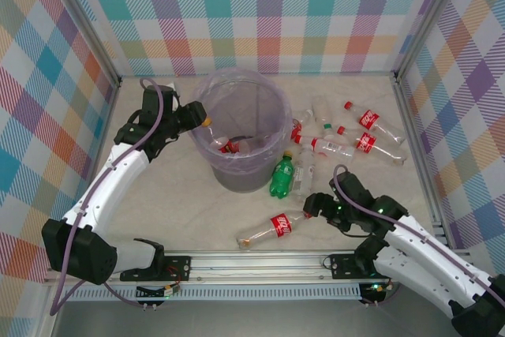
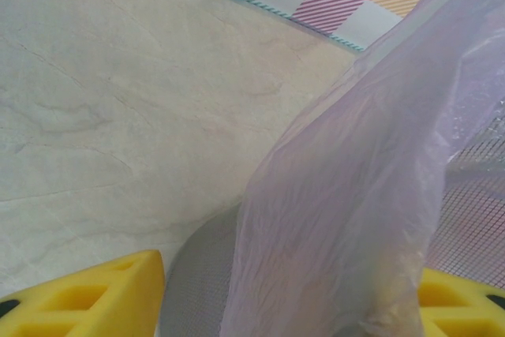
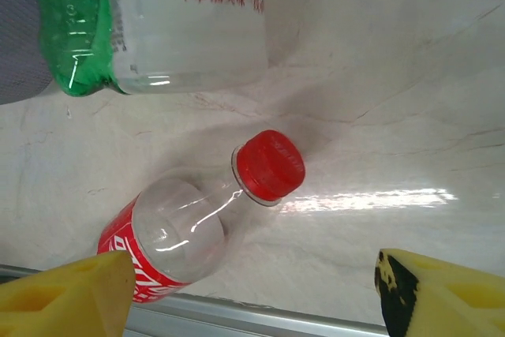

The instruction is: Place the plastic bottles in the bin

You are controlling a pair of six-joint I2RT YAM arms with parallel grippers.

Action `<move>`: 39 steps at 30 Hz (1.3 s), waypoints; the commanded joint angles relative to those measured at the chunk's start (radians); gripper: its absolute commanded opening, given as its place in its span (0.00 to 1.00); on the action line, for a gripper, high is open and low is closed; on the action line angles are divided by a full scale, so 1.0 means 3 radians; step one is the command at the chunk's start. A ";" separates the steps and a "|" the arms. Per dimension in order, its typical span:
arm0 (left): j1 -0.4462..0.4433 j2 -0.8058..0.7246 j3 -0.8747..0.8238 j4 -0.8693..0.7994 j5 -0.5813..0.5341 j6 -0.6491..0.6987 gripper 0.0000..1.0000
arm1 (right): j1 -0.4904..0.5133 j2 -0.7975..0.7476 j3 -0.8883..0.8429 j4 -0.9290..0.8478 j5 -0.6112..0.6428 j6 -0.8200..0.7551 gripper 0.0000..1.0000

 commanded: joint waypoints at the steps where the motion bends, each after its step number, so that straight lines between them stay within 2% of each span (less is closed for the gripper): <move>1: -0.0024 0.0000 -0.0032 -0.0209 -0.0065 0.0117 0.60 | 0.0110 -0.0037 -0.0202 0.0558 -0.0134 0.0478 0.80; 6: -0.0028 -0.0046 -0.0157 -0.0218 -0.0092 0.0085 0.61 | 0.0319 -0.0023 -0.0427 0.0708 -0.0027 0.0666 0.81; 11: -0.0027 -0.0138 -0.0200 -0.0221 -0.0102 0.0041 0.62 | 0.0486 0.0237 -0.0480 0.0966 -0.0050 0.0727 0.83; 18: -0.0029 -0.0235 -0.0299 -0.0203 -0.0094 -0.0021 0.62 | 0.0492 0.0294 -0.0526 0.1107 0.0089 0.0806 0.86; 21: -0.0030 -0.0233 -0.0315 -0.0187 -0.0093 -0.0021 0.62 | 0.0492 0.0293 -0.0627 0.1366 0.0066 0.0882 0.86; 26: -0.0028 -0.0158 -0.0273 -0.0181 -0.0067 -0.0011 0.62 | 0.0496 0.0582 -0.0591 0.1656 0.0077 0.0832 0.86; 32: -0.0027 -0.0143 -0.0234 -0.0188 -0.0082 -0.0003 0.62 | 0.0497 0.1035 -0.0559 0.2035 0.0055 0.0803 0.80; 39: -0.0028 -0.0110 -0.0226 -0.0150 -0.0068 -0.0006 0.62 | 0.0492 0.1258 -0.0279 0.1683 0.0195 0.0580 0.71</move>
